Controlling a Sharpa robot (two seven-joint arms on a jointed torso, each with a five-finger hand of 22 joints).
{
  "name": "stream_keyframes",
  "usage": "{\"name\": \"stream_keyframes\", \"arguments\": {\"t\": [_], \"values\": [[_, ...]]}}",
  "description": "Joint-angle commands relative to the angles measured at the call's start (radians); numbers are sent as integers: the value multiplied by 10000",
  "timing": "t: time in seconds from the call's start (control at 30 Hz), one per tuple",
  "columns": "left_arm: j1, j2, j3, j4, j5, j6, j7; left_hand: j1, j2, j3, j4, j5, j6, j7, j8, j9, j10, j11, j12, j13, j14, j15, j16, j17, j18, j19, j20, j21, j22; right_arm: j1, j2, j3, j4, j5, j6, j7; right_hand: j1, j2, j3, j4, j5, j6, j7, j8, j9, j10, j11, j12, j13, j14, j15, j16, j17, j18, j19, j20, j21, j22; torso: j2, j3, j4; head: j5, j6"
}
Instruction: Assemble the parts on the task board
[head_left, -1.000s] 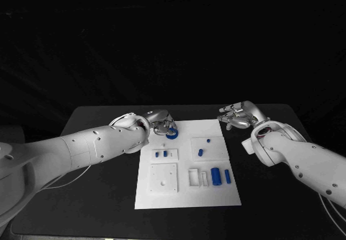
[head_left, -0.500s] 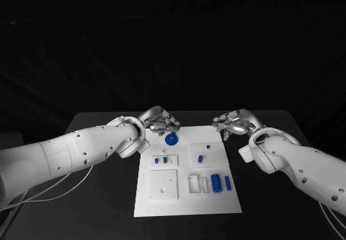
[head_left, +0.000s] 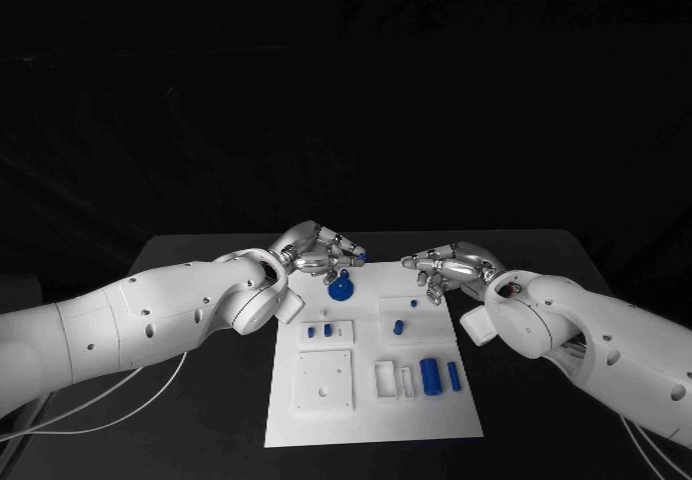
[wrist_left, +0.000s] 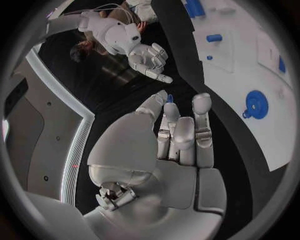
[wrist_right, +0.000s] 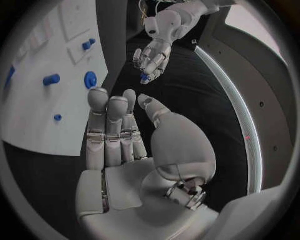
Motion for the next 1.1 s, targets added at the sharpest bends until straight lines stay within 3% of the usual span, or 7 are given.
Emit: {"name": "stream_keyframes", "arguments": {"t": [0.03,0.47,0.67,1.1], "values": [[14,-49,8,166,1064,422,688,-21,59,-52,-4,-42,25,-9,54,16,-34,2,-40,10,-10,-58,-56,-7,55,-2,-62,-64,170,-7,70,-35,106,2220,609,-783,-60,194,-427,86,74,81,21,46,16,-173,-2,619,758,-71,-21,105,165,-97,-2,-10,226,252,6,15,-11,-37,51],[8,-141,6,513,1015,638,1055,-15,94,-88,-76,-79,10,-1,54,16,-57,10,-30,18,-27,-50,-64,-11,54,-14,-54,-67,176,-6,281,-155,326,3875,720,-1010,13,1203,-3306,794,-357,-23,-4,35,14,-620,73,1983,2537,-52,39,244,564,-65,115,55,553,1068,17,22,-12,-150,193],[5,-127,6,548,839,658,1103,-19,127,-112,-134,-75,15,0,56,17,-61,13,-25,20,-25,-47,-59,5,59,-14,-51,-59,179,-7,335,-168,405,4130,899,-839,129,1427,-3770,901,-392,5,-9,32,13,-643,78,2087,2684,-60,37,286,625,-78,147,61,580,1343,23,32,3,-179,225],[1,-100,4,540,424,575,1108,-23,151,-163,-199,-116,53,-8,55,17,-69,8,-40,10,-33,-51,-67,4,57,-24,-54,-57,176,-8,432,-173,483,4348,1143,-408,199,1547,-3947,891,-452,47,-23,36,15,-679,78,2187,2807,-91,41,338,664,-97,162,62,586,1468,23,37,2,-190,254]]}}
